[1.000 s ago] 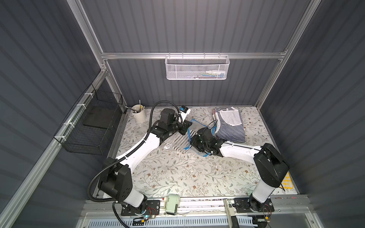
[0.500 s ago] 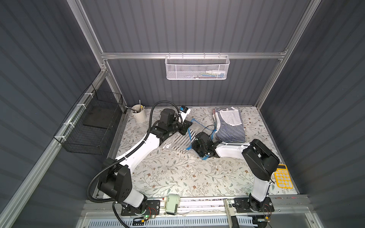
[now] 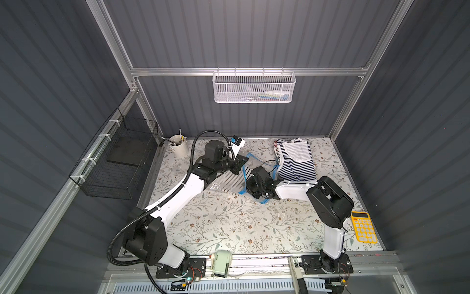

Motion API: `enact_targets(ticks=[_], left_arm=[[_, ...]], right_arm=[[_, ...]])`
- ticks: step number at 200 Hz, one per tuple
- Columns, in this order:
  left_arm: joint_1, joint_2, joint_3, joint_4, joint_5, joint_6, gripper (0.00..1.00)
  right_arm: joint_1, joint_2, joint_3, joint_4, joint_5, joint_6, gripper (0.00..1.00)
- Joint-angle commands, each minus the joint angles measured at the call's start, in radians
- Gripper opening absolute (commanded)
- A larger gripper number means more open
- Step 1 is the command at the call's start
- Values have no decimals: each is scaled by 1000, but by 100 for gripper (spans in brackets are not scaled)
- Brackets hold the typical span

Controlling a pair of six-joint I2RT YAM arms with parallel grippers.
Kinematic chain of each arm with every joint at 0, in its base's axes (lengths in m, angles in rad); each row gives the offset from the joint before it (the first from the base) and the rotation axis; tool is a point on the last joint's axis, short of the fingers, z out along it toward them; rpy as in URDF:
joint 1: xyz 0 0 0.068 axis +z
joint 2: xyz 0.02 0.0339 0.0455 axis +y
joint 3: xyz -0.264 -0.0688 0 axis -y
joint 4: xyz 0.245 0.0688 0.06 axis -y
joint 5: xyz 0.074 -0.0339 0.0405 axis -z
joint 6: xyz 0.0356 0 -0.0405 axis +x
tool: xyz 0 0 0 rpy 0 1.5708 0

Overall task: Take the tank top out of the vacuum bag
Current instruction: Take out the tank top from the vacuum bag.

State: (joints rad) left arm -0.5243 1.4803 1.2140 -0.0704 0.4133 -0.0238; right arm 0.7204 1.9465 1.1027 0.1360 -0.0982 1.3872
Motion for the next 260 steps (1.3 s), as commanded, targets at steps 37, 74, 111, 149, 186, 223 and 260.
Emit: enact_targets(ticks=[37, 74, 111, 149, 186, 223, 260], left_arm=[[-5, -41, -5, 37, 31, -18, 0], [-5, -43, -8, 39, 24, -15, 0], [-5, -50, -11, 23, -26, 8, 0], [-5, -28, -14, 11, -77, 28, 0], [-4, 0, 11, -31, -115, 57, 0], [-3, -3, 7, -49, -158, 93, 0], [-2, -1, 1, -47, -182, 106, 0]], right_arm=[[-5, 74, 69, -49, 2, 2, 39], [-7, 105, 75, -8, -23, 7, 9], [-9, 75, 86, -16, -10, -33, 0], [-2, -8, 148, -95, 10, -128, 0], [6, -92, 188, -164, 17, -187, 0], [15, -163, 194, -156, 0, -196, 0], [15, -251, 190, -172, 11, -215, 0]])
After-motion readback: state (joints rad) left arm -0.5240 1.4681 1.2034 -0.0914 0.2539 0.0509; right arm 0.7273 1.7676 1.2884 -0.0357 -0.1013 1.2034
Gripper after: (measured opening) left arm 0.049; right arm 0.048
